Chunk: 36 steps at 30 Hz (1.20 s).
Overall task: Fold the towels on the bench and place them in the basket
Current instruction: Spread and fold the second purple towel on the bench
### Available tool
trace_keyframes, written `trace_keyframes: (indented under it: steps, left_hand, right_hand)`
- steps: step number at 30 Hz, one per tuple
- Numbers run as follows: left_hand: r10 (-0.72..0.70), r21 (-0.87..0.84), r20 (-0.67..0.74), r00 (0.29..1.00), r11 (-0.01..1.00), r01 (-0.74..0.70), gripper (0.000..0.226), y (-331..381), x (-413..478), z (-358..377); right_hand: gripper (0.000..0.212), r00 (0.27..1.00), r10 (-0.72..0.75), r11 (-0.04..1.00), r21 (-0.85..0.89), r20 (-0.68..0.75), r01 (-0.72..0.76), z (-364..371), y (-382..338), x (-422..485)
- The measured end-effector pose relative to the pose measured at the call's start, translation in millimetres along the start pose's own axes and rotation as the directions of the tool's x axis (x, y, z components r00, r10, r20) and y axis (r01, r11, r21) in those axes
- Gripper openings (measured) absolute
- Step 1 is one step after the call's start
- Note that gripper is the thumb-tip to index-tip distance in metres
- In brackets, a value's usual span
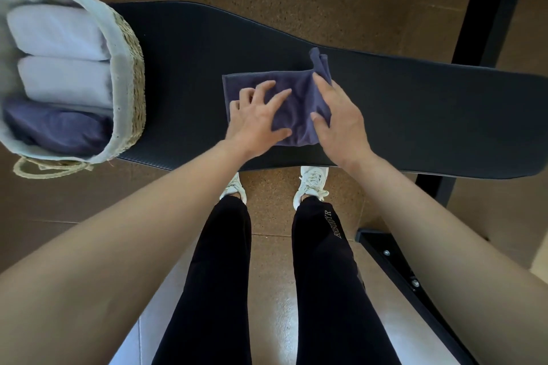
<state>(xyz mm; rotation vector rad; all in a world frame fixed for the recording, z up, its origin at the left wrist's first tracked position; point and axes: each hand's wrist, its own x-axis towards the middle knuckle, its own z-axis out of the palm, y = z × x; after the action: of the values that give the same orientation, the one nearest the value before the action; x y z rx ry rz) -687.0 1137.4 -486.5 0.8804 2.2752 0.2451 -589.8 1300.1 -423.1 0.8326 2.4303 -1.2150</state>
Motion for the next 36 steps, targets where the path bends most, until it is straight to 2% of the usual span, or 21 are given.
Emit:
trace_keyframes:
  steps: [3, 6, 12, 14, 16, 18, 20, 21, 23, 25, 27, 31, 36]
  left_hand:
    - [-0.102, 0.108, 0.03, 0.994, 0.989, 0.098, 0.109, 17.2, 9.1, 5.9]
    - [-0.137, 0.169, -0.009, 0.991, 0.976, 0.136, 0.125, 24.3, 14.2, 7.8]
    - [-0.149, 0.206, -0.031, 0.988, 0.967, 0.153, 0.133, 25.9, 15.3, 8.2]
    - [-0.116, 0.201, -0.036, 0.993, 0.972, 0.121, 0.127, 20.6, 13.8, 7.5]
    - [-0.044, 0.113, -0.078, 0.996, 0.992, 0.053, 0.11, 7.5, 6.9, 6.4]
    - [-0.01, -0.063, -0.231, 0.973, 0.998, -0.005, 0.081, -12.7, -7.1, 5.1]
    - [-0.118, -0.217, -0.367, 0.923, 0.975, 0.038, 0.057, -37.1, -25.3, 4.6]
    - [-0.186, -0.268, -0.361, 0.914, 0.959, 0.09, 0.054, -48.3, -34.0, 4.9]
    - [-0.265, -0.332, -0.221, 0.939, 0.926, 0.183, 0.064, -67.0, -46.6, 6.1]
    - [-0.25, -0.368, -0.056, 0.966, 0.905, 0.213, 0.078, -78.1, -51.3, 7.6]
    - [-0.204, -0.395, 0.027, 0.979, 0.897, 0.198, 0.087, -79.0, -52.4, 7.9]
    - [-0.194, -0.463, 0.051, 0.98, 0.865, 0.195, 0.09, -74.1, -51.3, 6.7]
    - [-0.179, -0.59, 0.071, 0.981, 0.786, 0.186, 0.084, -84.3, -58.0, 6.6]
  right_hand:
    - [0.068, 1.0, -0.012, 1.0, -0.003, -0.004, 0.012, 0.5, -2.1, -3.5]
    - [0.07, 1.0, -0.007, 1.0, 0.012, -0.023, 0.007, -2.0, -1.6, -6.5]
    - [0.075, 1.0, -0.025, 1.0, -0.008, 0.013, 0.025, -2.4, 0.7, -11.9]
    - [0.078, 0.999, -0.039, 0.999, -0.003, 0.028, 0.039, 0.3, -2.0, -11.2]
    - [0.08, 0.998, -0.045, 0.999, -0.002, 0.051, 0.045, 5.6, -7.6, -9.0]
    - [0.082, 0.995, -0.046, 0.999, -0.003, 0.086, 0.047, 13.5, -14.6, -6.0]
    - [0.084, 0.989, -0.055, 0.998, -0.011, 0.134, 0.057, 24.2, -22.8, -3.7]
    - [0.085, 0.985, -0.064, 0.998, -0.018, 0.161, 0.068, 30.0, -27.4, -3.2]
    - [0.087, 0.976, -0.092, 0.994, -0.043, 0.199, 0.103, 44.5, -36.8, -1.9]
    - [0.09, 0.964, -0.125, 0.985, -0.089, 0.234, 0.149, 62.3, -43.3, 1.4]
    - [0.095, 0.95, -0.141, 0.969, -0.159, 0.278, 0.19, 82.1, -46.3, 6.3]
    - [0.099, 0.938, -0.158, 0.928, -0.278, 0.309, 0.248, 115.9, -48.5, 15.5]
    - [0.11, 0.895, -0.162, 0.947, -0.188, 0.416, 0.259, 123.8, -43.6, 23.8]
